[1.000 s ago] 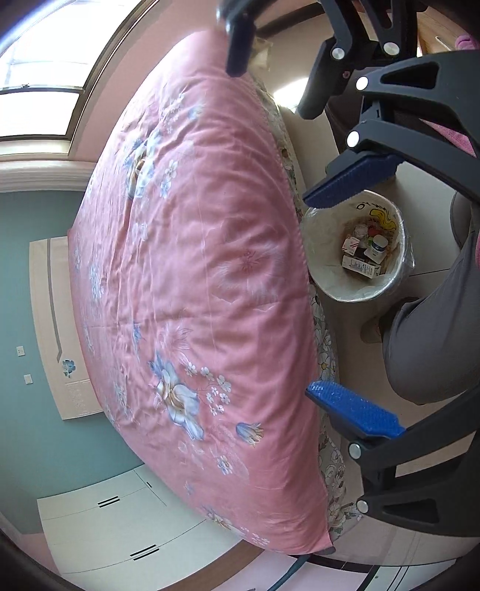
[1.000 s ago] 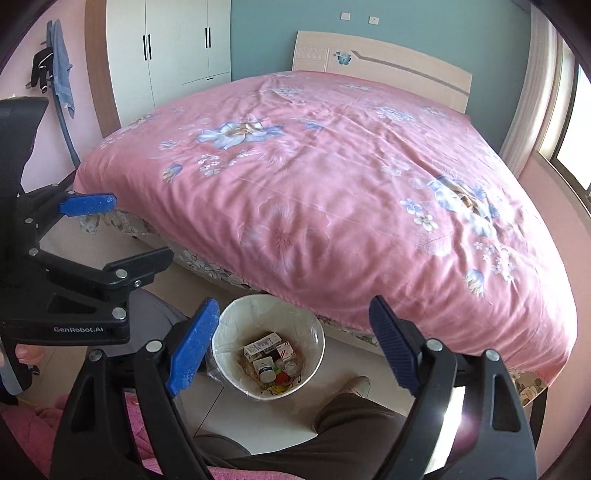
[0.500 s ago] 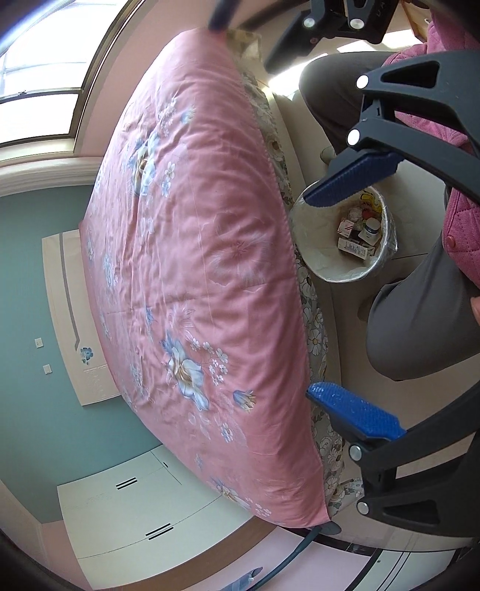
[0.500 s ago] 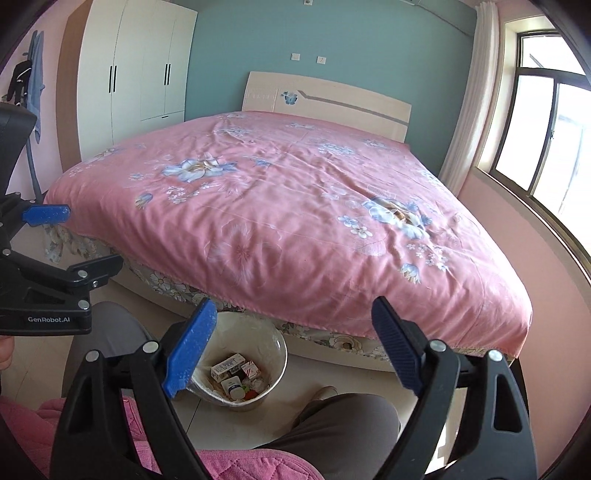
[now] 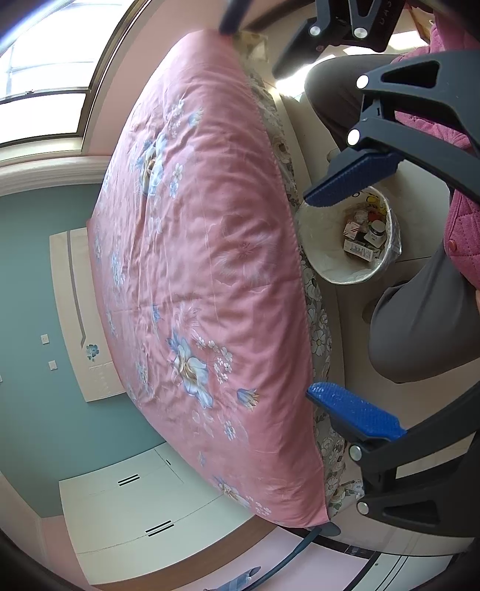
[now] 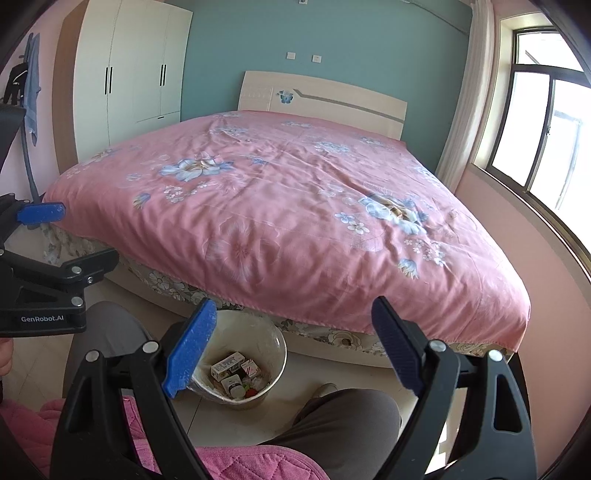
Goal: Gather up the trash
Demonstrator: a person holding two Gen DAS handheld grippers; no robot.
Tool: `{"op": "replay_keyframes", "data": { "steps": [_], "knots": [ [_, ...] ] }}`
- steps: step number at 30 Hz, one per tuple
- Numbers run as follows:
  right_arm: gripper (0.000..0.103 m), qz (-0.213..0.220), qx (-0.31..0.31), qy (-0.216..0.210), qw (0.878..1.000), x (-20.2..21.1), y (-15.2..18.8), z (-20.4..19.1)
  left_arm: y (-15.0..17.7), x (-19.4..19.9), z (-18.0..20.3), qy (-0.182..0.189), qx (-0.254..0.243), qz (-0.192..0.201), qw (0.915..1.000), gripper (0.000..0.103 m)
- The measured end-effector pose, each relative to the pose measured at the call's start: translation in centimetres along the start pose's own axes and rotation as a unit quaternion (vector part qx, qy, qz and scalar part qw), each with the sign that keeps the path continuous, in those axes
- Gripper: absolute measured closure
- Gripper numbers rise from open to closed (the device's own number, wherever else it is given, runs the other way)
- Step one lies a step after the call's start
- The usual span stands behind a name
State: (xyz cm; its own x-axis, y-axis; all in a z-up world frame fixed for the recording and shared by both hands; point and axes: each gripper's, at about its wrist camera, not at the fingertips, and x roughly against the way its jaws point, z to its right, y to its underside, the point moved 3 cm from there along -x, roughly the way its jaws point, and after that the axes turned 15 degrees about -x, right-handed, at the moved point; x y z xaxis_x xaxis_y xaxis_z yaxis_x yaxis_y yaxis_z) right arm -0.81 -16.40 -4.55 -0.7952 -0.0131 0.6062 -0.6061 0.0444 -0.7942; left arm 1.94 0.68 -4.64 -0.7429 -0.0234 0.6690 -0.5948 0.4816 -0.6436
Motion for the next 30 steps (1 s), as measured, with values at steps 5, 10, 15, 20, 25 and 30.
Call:
{"op": "replay_keyframes", "data": {
  "steps": [5, 10, 15, 20, 25, 30],
  "knots": [
    [0.018, -0.001, 0.001, 0.000, 1.000, 0.1, 0.0, -0.1, 0.0, 0.0, 0.0, 0.002, 0.000, 0.000, 1.0000, 0.006],
    [0.018, -0.002, 0.001, 0.000, 1.000, 0.1, 0.1, -0.2, 0.1, -0.1, 0.0, 0.004, 0.003, -0.001, 1.0000, 0.006],
    [0.018, -0.004, 0.002, 0.001, 1.000, 0.0, 0.0, -0.1, 0.2, -0.2, 0.0, 0.007, 0.006, -0.004, 1.0000, 0.006],
    [0.018, -0.004, 0.002, 0.000, 1.000, 0.0, 0.0, -0.1, 0.4, -0.1, 0.4, 0.011, 0.003, -0.004, 0.9999, 0.006],
    [0.018, -0.008, -0.001, -0.001, 1.000, -0.2, 0.0, -0.1, 0.2, 0.0, 0.7, 0.018, 0.000, 0.001, 0.9998, 0.006],
    [0.018, -0.010, -0.002, -0.004, 1.000, -0.3, 0.1, -0.1, 0.3, -0.4, 1.0, 0.047, 0.000, -0.004, 0.9989, 0.005]
  ]
}}
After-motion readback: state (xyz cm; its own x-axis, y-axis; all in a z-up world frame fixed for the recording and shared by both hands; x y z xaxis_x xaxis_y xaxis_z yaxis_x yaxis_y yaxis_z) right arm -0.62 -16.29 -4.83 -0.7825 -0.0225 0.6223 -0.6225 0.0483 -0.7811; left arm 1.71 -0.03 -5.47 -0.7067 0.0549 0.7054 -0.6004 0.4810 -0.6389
